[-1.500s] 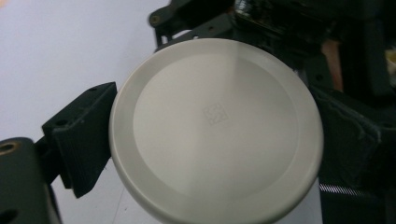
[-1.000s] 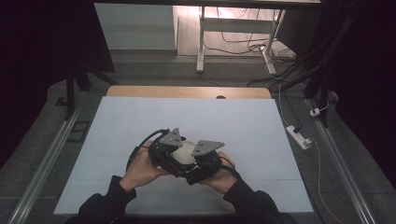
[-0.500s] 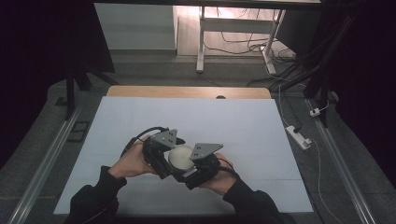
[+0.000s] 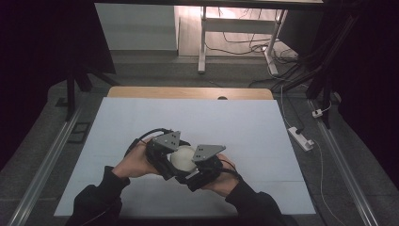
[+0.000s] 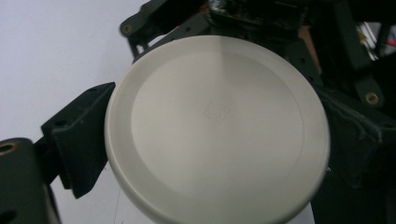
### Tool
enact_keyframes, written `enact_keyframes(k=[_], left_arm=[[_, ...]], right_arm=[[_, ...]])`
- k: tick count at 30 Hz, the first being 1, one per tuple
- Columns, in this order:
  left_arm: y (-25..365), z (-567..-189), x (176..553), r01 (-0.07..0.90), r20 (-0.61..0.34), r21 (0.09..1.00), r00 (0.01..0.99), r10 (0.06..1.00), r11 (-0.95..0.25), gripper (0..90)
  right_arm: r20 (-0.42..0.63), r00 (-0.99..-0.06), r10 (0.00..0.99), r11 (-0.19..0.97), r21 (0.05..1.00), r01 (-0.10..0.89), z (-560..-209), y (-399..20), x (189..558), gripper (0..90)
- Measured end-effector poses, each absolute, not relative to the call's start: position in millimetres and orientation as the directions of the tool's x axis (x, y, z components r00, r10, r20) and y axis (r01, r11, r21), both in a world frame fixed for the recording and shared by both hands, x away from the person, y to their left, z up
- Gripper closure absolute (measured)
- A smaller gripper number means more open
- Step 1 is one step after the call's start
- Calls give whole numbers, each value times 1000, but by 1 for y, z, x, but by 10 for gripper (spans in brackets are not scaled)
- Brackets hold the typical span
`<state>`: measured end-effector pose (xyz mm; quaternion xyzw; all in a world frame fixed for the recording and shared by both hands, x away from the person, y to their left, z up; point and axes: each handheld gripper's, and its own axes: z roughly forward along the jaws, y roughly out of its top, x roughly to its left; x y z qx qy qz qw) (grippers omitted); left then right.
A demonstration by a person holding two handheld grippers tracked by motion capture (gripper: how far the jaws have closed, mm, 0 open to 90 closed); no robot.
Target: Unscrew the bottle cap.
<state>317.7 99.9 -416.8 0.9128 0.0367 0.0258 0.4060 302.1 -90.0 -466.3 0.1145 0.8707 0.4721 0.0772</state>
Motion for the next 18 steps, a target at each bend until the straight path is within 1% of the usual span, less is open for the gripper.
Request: enact_keyframes(k=[1, 2, 3, 4, 5, 11, 14, 18], left_arm=[[99, -417, 318, 61, 15, 745, 994, 108, -665, 76], [98, -418, 317, 96, 10, 748, 988, 155, -657, 76], [98, -418, 317, 96, 10, 748, 988, 155, -657, 76], [95, -419, 316, 129, 10, 751, 978, 207, -647, 76], [95, -419, 316, 129, 10, 751, 978, 207, -647, 76], [87, -419, 311, 215, 17, 750, 939, 343, -626, 77], [85, -419, 310, 229, 23, 751, 929, 370, -619, 77], [87, -417, 310, 243, -3, 769, 926, 377, -591, 78]], right_arm=[[-25, -958, 284, 529, 838, 135, -466, -90, 302, 67], [-26, -955, 294, 528, 838, 139, -467, -91, 303, 67], [-26, -952, 304, 528, 837, 145, -467, -91, 304, 67], [-26, -949, 315, 527, 836, 152, -467, -91, 305, 67], [-25, -945, 326, 525, 836, 159, -467, -91, 305, 67], [-32, -924, 381, 521, 833, 186, -468, -93, 309, 67], [-29, -922, 386, 521, 832, 192, -468, -94, 310, 67], [-28, -919, 394, 522, 830, 198, -468, -94, 310, 67]])
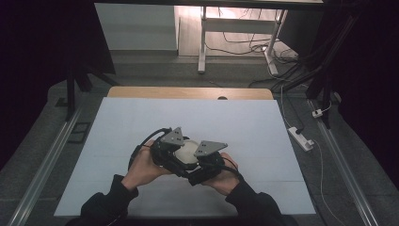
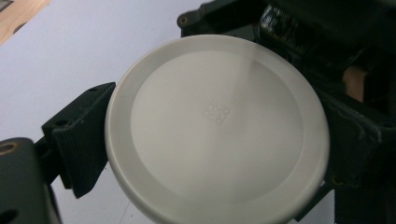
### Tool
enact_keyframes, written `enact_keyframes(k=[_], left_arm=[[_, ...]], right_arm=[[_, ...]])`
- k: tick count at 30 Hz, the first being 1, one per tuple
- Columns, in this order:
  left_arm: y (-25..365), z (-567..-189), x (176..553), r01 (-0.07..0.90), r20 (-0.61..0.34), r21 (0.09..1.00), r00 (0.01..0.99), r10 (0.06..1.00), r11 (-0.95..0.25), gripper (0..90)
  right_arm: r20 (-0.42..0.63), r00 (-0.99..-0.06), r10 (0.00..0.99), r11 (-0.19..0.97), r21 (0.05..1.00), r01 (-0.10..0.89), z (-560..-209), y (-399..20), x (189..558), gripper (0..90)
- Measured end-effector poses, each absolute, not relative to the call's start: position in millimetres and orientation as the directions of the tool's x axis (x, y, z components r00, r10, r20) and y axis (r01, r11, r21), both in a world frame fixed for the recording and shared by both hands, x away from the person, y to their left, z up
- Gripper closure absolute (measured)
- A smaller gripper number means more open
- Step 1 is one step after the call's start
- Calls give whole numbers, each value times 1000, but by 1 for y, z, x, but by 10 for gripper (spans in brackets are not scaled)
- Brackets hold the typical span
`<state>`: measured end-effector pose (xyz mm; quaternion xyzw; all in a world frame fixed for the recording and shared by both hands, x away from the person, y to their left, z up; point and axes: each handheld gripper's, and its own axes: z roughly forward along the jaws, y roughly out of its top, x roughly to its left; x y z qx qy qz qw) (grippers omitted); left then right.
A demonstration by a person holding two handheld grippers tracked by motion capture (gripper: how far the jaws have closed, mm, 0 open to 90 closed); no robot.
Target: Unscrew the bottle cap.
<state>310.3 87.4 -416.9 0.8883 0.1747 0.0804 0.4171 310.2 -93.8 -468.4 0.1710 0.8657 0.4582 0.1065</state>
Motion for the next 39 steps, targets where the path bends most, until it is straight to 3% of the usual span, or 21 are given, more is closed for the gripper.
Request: enact_keyframes(k=[39], left_arm=[[120, -407, 296, 262, 9, 788, 900, 436, -557, 78]], right_arm=[[-17, -903, 430, 512, 828, 229, -471, -102, 321, 67]])
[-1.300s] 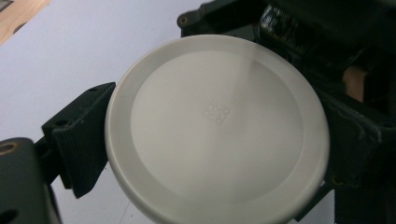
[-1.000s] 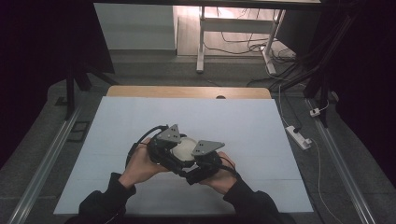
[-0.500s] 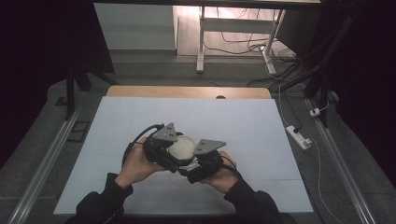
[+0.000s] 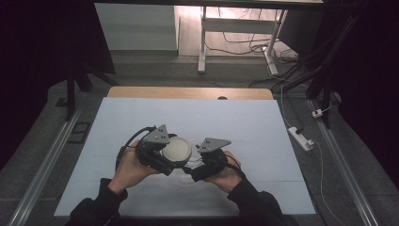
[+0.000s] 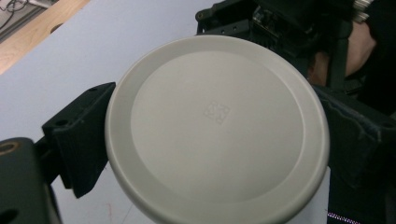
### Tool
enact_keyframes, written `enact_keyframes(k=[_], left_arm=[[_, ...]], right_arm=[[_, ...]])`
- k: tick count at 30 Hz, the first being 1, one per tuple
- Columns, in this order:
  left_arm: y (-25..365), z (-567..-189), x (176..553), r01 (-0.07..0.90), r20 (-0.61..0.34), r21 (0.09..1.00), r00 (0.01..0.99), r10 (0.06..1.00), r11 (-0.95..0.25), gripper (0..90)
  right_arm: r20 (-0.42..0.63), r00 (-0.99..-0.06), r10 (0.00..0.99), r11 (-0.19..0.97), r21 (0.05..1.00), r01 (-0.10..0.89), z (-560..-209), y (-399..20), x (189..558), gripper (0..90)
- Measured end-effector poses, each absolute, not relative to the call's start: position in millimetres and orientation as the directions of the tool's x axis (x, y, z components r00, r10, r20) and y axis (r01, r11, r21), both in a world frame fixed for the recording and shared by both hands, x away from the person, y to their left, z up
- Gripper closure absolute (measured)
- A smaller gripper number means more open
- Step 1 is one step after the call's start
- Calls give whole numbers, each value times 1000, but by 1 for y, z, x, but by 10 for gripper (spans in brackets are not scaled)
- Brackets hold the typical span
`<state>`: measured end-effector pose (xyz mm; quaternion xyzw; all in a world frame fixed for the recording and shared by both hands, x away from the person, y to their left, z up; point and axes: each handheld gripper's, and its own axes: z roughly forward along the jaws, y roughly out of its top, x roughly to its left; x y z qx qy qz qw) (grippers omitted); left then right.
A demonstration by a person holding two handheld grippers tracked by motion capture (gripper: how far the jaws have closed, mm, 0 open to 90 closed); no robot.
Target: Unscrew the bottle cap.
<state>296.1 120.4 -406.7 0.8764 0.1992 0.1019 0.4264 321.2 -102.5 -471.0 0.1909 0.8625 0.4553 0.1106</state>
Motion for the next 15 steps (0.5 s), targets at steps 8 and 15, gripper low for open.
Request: enact_keyframes(k=[8, 15], left_arm=[[127, -411, 290, 273, 3, 786, 896, 445, -555, 78], [130, -415, 284, 273, -6, 793, 897, 441, -544, 78]], right_arm=[[-15, -896, 445, 511, 826, 240, -471, -105, 326, 66], [-12, -888, 459, 502, 828, 249, -469, -108, 332, 67]])
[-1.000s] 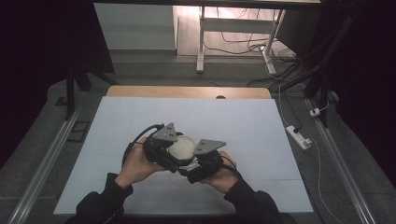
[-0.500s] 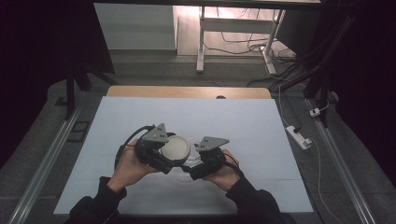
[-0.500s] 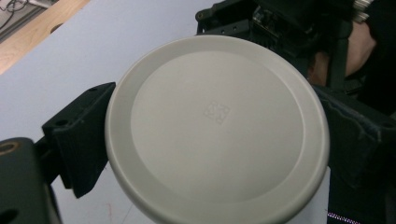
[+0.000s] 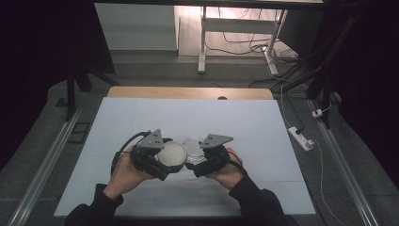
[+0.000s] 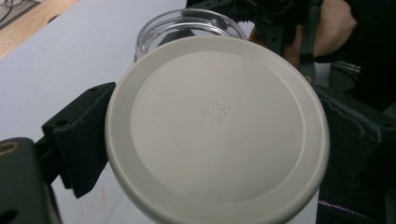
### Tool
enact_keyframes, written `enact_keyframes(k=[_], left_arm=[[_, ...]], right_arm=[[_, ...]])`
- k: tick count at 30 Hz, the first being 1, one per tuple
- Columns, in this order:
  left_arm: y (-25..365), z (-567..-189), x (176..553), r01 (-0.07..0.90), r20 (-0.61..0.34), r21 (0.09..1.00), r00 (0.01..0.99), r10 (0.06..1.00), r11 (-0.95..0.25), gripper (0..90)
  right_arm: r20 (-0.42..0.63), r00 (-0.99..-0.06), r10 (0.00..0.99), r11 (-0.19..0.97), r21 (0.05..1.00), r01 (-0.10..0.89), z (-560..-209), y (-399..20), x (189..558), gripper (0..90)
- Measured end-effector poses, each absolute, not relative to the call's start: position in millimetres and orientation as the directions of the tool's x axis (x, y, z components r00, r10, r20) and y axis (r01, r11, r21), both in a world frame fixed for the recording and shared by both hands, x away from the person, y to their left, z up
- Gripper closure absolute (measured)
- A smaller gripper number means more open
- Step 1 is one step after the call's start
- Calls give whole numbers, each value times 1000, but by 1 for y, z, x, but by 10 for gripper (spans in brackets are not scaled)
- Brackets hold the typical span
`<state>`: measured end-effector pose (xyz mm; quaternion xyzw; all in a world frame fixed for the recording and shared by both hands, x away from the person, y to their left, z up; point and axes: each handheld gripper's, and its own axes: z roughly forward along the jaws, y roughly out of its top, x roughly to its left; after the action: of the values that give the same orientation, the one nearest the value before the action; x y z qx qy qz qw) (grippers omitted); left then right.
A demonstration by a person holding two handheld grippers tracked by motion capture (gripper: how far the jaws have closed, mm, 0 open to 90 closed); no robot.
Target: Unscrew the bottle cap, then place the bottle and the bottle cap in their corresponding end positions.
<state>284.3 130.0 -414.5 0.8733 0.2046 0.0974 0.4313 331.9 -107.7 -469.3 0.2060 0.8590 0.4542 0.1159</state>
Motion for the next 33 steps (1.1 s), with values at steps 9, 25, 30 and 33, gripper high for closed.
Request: enact_keyframes(k=[9, 25, 30, 33], left_arm=[[128, -421, 276, 268, -10, 793, 904, 427, -548, 78], [126, -440, 270, 286, -39, 779, 910, 412, -558, 78], [123, -448, 272, 300, -58, 776, 909, 412, -555, 78], [121, -452, 273, 296, -55, 770, 913, 404, -565, 78]], right_arm=[[-20, -878, 479, 493, 833, 251, -465, -109, 343, 67], [-18, -861, 508, 485, 832, 269, -462, -106, 365, 67], [-17, -857, 516, 485, 830, 275, -463, -105, 371, 67], [-16, -855, 519, 484, 830, 279, -464, -104, 375, 67]])
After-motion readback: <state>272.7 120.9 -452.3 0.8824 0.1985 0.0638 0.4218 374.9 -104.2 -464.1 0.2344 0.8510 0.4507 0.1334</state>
